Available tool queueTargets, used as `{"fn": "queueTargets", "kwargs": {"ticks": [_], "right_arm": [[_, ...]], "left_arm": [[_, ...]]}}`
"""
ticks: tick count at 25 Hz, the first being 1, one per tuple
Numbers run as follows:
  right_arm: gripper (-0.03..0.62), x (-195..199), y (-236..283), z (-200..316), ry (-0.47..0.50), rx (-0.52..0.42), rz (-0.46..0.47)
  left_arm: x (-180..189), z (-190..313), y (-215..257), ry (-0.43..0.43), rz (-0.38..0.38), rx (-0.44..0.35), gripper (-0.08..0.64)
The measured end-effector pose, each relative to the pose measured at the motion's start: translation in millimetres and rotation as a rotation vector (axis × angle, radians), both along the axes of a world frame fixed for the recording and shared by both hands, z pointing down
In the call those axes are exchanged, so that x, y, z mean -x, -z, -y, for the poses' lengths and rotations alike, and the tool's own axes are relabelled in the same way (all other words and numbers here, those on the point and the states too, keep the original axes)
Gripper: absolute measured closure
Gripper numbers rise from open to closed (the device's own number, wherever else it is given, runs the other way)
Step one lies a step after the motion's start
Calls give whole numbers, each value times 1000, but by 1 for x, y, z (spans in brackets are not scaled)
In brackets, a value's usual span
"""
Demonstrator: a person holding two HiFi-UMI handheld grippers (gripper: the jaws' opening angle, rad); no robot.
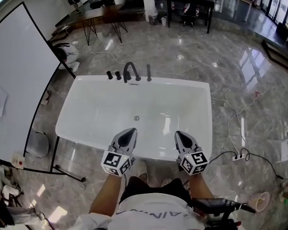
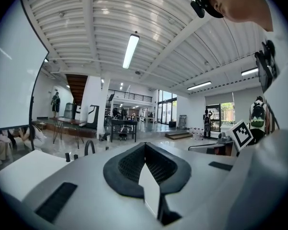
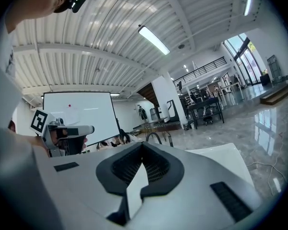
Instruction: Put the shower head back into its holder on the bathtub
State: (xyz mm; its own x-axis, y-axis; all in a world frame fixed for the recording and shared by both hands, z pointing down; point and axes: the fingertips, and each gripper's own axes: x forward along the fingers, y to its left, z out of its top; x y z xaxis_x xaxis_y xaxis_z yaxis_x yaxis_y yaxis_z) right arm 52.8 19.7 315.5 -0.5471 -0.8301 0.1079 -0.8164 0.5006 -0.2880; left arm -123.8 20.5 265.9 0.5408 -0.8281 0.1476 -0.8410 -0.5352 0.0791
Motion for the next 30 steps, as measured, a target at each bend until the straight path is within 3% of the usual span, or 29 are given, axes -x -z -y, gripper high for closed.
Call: {"fn": "queueTargets", "kwargs": {"ticks": [6, 13, 26, 30], "right_arm": [[586, -20, 22, -21, 9, -19, -2], [586, -8, 55, -39, 30, -42, -38], [586, 96, 135, -71, 57, -148, -134], [586, 110, 155, -70, 52, -170, -152]], "left_arm": [[-5, -34, 24, 47, -6, -16, 543], [19, -54, 55, 70, -7, -53, 543], [143, -98, 102, 65, -58, -114, 542], [160, -97, 111, 64, -70, -119, 542]]}}
